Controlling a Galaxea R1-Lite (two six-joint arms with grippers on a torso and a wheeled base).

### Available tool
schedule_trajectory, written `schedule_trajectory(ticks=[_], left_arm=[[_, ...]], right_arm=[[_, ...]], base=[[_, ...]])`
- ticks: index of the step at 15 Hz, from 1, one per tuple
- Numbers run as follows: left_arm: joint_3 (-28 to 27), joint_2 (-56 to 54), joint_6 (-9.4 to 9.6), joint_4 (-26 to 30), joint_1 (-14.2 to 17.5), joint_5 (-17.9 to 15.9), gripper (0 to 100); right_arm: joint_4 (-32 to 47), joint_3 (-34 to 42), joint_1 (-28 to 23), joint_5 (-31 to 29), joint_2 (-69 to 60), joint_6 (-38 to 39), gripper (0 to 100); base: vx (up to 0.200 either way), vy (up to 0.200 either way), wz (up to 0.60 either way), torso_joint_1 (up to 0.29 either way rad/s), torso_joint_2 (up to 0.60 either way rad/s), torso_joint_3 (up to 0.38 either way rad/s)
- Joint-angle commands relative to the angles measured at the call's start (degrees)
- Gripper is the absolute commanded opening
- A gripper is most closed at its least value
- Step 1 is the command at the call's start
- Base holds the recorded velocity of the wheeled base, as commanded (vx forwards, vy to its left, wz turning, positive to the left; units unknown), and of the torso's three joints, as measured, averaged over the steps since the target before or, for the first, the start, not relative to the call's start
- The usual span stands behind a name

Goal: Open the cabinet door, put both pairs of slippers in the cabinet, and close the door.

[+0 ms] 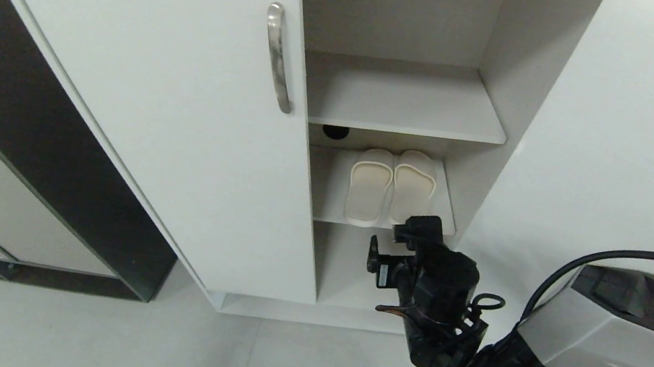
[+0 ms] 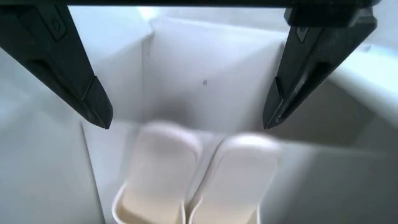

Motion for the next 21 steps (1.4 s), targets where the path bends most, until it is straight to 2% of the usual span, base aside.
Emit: schedule_trajectory(ticks=[1,4,11,21], left_arm=[[0.00,0.09,0.23,-0.09,-0.01,0.08,0],[0.00,0.00,-0.38,-0.09,-0.01,0.25,0],[0.00,0.00,-0.29,-0.09,-0.01,0.16,0],[0.00,0.00,-0.12,-0.09,-0.01,0.43,0]], right_arm=[[-0.11,0.10,0.04,0.00,0.51,-0.02,100],[-0.11,-0.07,-0.05,0.08,0.51,-0.02,100],[-0.20,0.10,-0.05,0.08,0.77,0.24,100],[-0.20,0.63,-0.23,0.35,0.95,1.39,100]], base=[[-0.200,0.000,0.00,-0.002,0.00,0.002],[0.000,0.000,0.00,0.000,0.00,0.000],[0.000,0.000,0.00,0.000,0.00,0.000],[0.000,0.000,0.00,0.001,0.00,0.159]])
